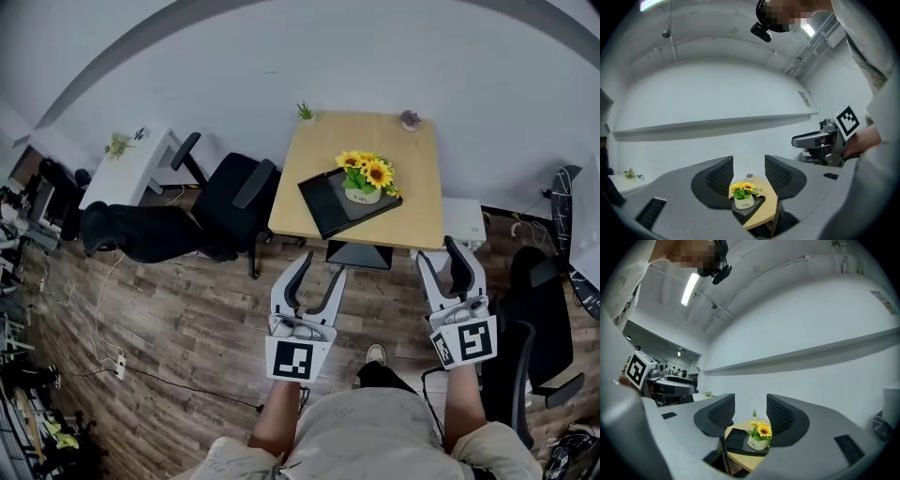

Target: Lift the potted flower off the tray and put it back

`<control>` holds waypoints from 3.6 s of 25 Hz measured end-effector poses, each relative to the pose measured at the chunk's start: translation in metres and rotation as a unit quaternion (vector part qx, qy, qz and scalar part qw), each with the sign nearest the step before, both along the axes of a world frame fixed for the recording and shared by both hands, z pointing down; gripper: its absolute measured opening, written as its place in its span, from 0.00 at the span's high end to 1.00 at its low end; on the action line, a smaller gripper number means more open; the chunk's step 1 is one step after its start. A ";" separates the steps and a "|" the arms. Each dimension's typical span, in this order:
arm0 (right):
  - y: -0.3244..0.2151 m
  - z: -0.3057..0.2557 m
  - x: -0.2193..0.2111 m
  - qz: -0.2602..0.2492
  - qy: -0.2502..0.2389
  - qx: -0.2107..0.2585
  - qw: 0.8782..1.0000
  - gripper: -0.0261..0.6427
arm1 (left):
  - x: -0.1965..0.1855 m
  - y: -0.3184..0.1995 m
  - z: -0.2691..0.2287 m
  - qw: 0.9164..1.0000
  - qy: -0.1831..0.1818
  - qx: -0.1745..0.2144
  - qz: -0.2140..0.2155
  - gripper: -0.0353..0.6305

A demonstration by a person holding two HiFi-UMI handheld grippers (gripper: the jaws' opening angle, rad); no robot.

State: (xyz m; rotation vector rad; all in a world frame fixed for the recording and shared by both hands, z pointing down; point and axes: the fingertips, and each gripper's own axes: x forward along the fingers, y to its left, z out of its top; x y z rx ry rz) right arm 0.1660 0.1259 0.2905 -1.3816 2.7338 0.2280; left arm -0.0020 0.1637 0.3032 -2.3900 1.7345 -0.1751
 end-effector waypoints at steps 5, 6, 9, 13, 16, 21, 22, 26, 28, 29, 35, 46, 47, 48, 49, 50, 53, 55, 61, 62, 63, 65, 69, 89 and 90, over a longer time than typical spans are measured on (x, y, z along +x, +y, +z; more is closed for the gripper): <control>-0.027 0.002 0.006 -0.003 0.008 0.000 1.000 0.64 | 0.007 -0.028 -0.002 1.000 -0.007 -0.003 -0.002 0.64; -0.031 0.003 0.008 -0.003 0.010 -0.001 1.000 0.64 | 0.010 -0.033 -0.002 1.000 -0.008 -0.003 -0.002 0.64; -0.045 0.005 0.013 -0.002 0.015 0.000 1.000 0.64 | 0.015 -0.048 -0.001 1.000 -0.012 -0.007 -0.003 0.64; -0.060 0.009 0.021 -0.001 0.009 -0.001 1.000 0.64 | 0.025 -0.066 -0.001 1.000 -0.017 -0.006 0.000 0.64; -0.068 0.010 0.026 -0.001 0.005 -0.002 1.000 0.64 | 0.033 -0.075 -0.003 1.000 -0.020 -0.001 0.002 0.64; -0.078 0.011 0.034 0.003 -0.002 -0.003 1.000 0.64 | 0.042 -0.088 -0.001 1.000 -0.017 -0.004 0.008 0.64; -0.079 0.011 0.035 0.004 -0.002 -0.002 1.000 0.64 | 0.043 -0.090 -0.001 1.000 -0.018 -0.004 0.010 0.64; -0.084 0.011 0.038 0.012 0.000 -0.002 1.000 0.64 | 0.046 -0.097 -0.001 1.000 -0.014 -0.001 0.018 0.64; -0.087 0.012 0.037 0.014 0.003 -0.002 1.000 0.64 | 0.045 -0.101 0.000 1.000 -0.012 0.001 0.021 0.64; -0.089 0.013 0.035 0.015 0.005 -0.002 1.000 0.64 | 0.045 -0.103 0.001 1.000 -0.011 0.002 0.024 0.64; -0.108 0.015 0.022 0.026 0.012 0.000 1.000 0.64 | 0.032 -0.128 0.006 0.999 -0.005 0.004 0.040 0.64; -0.176 0.008 -0.031 0.034 0.022 0.006 0.999 0.64 | -0.017 -0.201 0.006 0.998 0.004 0.004 0.056 0.64; -0.182 0.008 -0.036 0.035 0.022 0.005 0.999 0.64 | -0.022 -0.206 0.005 0.998 0.004 0.006 0.057 0.64; -0.188 0.008 -0.041 0.035 0.022 0.005 0.999 0.64 | -0.027 -0.212 0.005 0.998 0.004 0.007 0.058 0.64; -0.193 0.009 -0.046 0.036 0.023 0.005 0.999 0.64 | -0.032 -0.217 0.005 0.998 0.005 0.007 0.058 0.64; -0.197 0.009 -0.051 0.037 0.023 0.005 0.999 0.64 | -0.037 -0.222 0.005 0.998 0.005 0.007 0.059 0.64; -0.212 0.008 -0.066 0.040 0.028 0.005 0.999 0.64 | -0.053 -0.237 0.006 0.998 0.011 0.006 0.062 0.64; -0.222 0.008 -0.076 0.042 0.030 0.005 0.999 0.64 | -0.062 -0.248 0.007 0.998 0.015 0.005 0.066 0.64; -0.248 0.005 -0.103 0.055 0.038 0.007 0.998 0.64 | -0.088 -0.277 0.009 0.996 0.023 0.003 0.083 0.64; -0.252 0.005 -0.107 0.058 0.039 0.008 0.998 0.64 | -0.091 -0.282 0.009 0.996 0.024 0.002 0.086 0.64; -0.256 0.005 -0.110 0.060 0.040 0.008 0.997 0.64 | -0.094 -0.287 0.009 0.996 0.024 0.002 0.090 0.64; -0.260 0.006 -0.116 0.067 0.043 0.008 0.997 0.64 | -0.099 -0.295 0.011 0.995 0.025 0.002 0.098 0.64; -0.268 0.007 -0.122 0.079 0.046 0.009 0.996 0.64 | -0.103 -0.309 0.015 0.993 0.028 0.004 0.115 0.64; -0.287 0.009 -0.118 0.096 0.043 0.022 0.994 0.64 | -0.097 -0.326 0.024 0.990 0.023 0.005 0.141 0.64; -0.288 0.010 -0.118 0.096 0.044 0.021 0.994 0.64 | -0.097 -0.327 0.024 0.990 0.023 0.004 0.140 0.64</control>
